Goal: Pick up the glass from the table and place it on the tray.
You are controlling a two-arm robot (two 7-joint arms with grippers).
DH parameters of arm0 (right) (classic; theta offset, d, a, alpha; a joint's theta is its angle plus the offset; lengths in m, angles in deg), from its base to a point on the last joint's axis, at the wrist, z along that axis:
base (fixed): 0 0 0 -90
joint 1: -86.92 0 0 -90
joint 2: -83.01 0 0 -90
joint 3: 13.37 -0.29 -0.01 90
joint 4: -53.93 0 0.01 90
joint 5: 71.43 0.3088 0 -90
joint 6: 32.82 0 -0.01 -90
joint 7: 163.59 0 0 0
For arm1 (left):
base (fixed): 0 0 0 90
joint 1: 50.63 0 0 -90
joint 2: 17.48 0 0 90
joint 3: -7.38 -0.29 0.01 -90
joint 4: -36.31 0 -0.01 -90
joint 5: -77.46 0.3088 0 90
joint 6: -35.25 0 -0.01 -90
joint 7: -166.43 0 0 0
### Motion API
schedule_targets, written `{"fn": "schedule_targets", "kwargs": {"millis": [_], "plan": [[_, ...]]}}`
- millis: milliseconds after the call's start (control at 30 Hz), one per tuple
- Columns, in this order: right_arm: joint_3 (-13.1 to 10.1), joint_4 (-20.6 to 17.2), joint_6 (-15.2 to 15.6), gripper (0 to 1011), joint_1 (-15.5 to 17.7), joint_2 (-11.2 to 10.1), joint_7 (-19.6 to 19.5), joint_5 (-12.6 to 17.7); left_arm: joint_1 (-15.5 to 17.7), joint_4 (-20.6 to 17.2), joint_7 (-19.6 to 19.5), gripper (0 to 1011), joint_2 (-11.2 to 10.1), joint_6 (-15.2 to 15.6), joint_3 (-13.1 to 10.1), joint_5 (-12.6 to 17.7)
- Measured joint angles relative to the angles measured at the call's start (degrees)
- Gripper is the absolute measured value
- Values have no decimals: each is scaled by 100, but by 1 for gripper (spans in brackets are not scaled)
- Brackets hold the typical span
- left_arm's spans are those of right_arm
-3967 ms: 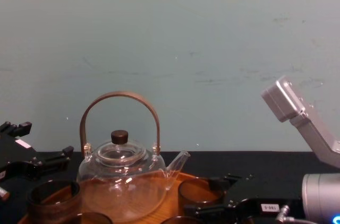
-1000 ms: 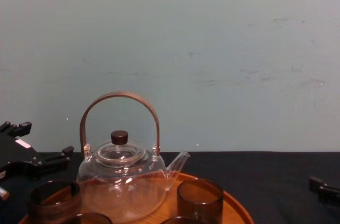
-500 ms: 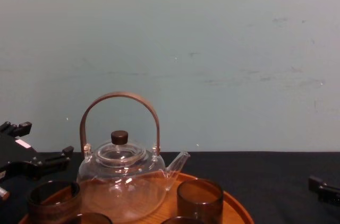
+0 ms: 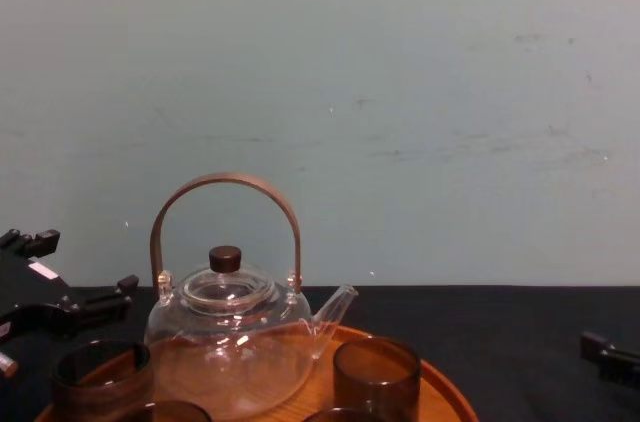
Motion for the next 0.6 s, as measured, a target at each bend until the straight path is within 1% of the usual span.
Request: {"fn": "schedule_targets", "kwargs": {"millis": [600], "plan": [[-1,0,0,1002,0,0,0,3,0,0,0,1001,0,0,0,0]]}}
